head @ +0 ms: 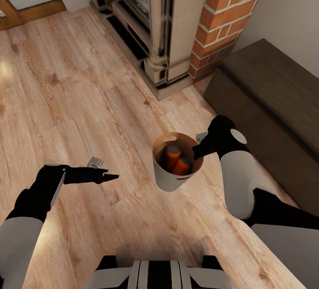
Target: Put the three can of soda from the living room inside the tash can in the kitchen.
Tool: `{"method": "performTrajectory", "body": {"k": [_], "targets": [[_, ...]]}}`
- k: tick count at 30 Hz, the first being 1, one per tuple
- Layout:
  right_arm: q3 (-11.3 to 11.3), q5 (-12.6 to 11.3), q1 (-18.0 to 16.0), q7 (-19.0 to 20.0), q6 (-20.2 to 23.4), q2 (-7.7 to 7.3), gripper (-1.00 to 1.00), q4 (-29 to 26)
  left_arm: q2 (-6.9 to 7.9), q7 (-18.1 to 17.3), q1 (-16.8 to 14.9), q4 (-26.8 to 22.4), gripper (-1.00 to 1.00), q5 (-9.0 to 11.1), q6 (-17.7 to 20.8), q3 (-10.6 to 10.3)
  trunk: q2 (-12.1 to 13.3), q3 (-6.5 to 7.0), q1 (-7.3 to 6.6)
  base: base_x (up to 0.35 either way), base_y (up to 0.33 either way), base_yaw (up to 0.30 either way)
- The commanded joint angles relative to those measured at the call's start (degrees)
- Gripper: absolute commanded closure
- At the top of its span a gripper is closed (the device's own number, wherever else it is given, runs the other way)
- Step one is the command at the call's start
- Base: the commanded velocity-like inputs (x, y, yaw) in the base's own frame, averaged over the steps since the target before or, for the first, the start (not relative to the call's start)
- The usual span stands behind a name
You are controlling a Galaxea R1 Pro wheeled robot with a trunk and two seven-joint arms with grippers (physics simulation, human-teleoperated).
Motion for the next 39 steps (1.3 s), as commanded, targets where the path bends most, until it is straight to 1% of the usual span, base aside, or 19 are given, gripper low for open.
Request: {"method": "performTrajectory", "body": {"k": [1,11,16,19,20,22,25,29,31,32,33,35,38,39], "targets": [[0.0,-0.9,0.0,0.1,0.6,0.01,1.0,0.0,-0.01,0.0,0.0,0.0,-1.0,0.0,-0.1,0.1,0.0,0.0,0.0,-0.249,0.188,0.0],[0.0,-0.9,0.1,0.1,0.6,0.05,1.0,0.1,0.0,-0.2,0.1,-2.4,-1.0,0.1,0.0,0.2,0.0,0.0,0.0,-0.265,0.218,0.0],[0.0,-0.9,0.1,0.1,0.6,-0.05,1.0,0.1,0.0,-0.2,0.1,-2.6,-1.0,0.1,0.1,0.3,0.0,0.0,0.0,-0.254,0.205,0.0],[-0.1,-0.9,0.2,0.2,0.6,-0.09,1.0,0.0,0.0,-0.2,0.1,-2.6,-1.0,0.1,0.1,0.3,0.0,0.0,0.0,-0.089,0.066,0.0],[-0.1,-0.9,0.2,0.2,0.6,-0.18,1.0,0.0,-0.03,-0.2,0.1,-2.6,-1.0,0.2,0.1,0.3,0.0,0.0,0.0,-0.034,0.025,0.0],[-0.2,-0.9,0.2,0.2,0.6,-0.7,1.0,-0.1,-0.05,-0.2,0.2,-2.5,-1.0,0.1,0.1,0.2,-0.8,-0.36,0.43,-0.02,0.015,0.0],[-0.3,-0.9,0.2,0.1,0.6,-1.99,1.0,-0.1,-0.08,0.0,0.2,-2.5,-1.0,0.0,0.2,0.1,-2.0,-0.89,1.09,-0.008,0.006,0.0],[-2.5,-0.9,0.2,-0.7,0.6,-2.6,1.0,-0.1,-0.08,0.3,0.2,-2.5,-1.0,-0.2,0.3,0.1,-3.6,-1.61,1.97,-0.002,0.001,0.0],[-3.5,-1.0,0.2,-4.1,0.6,-2.72,1.0,-0.1,-0.08,0.4,0.2,-2.5,-1.0,-0.4,0.3,0.0,-4.4,-1.97,2.41,0.0,0.0,0.0],[-4.3,-1.1,0.2,-5.2,0.6,-2.75,1.0,0.0,-0.08,0.5,0.2,-2.5,-1.0,-0.4,0.3,-0.1,-4.8,-2.15,2.63,0.0,0.0,0.0],[-5.4,-1.2,0.2,-5.9,0.6,-2.77,1.0,0.0,-0.08,0.5,0.2,-2.5,-1.0,-0.5,0.3,-0.1,-5.2,-2.33,2.85,0.0,0.0,0.0],[-6.6,-1.5,0.2,-6.7,0.6,-2.79,1.0,0.0,-0.08,0.6,0.2,-2.5,-1.0,-0.5,0.3,-0.1,-6.0,-2.69,3.29,0.0,0.0,0.0],[-7.1,-1.6,0.2,-7.0,0.6,-2.79,1.0,-0.1,-0.08,0.5,0.2,-2.5,-1.0,-0.5,0.2,-0.1,-7.2,-3.23,3.95,0.0,0.0,0.0],[-7.2,-1.6,0.2,-7.0,0.6,-2.8,1.0,0.0,-0.08,0.5,0.2,-2.5,-1.0,-0.4,0.2,-0.1,-7.2,-3.23,3.95,0.0,0.0,0.0]]}}
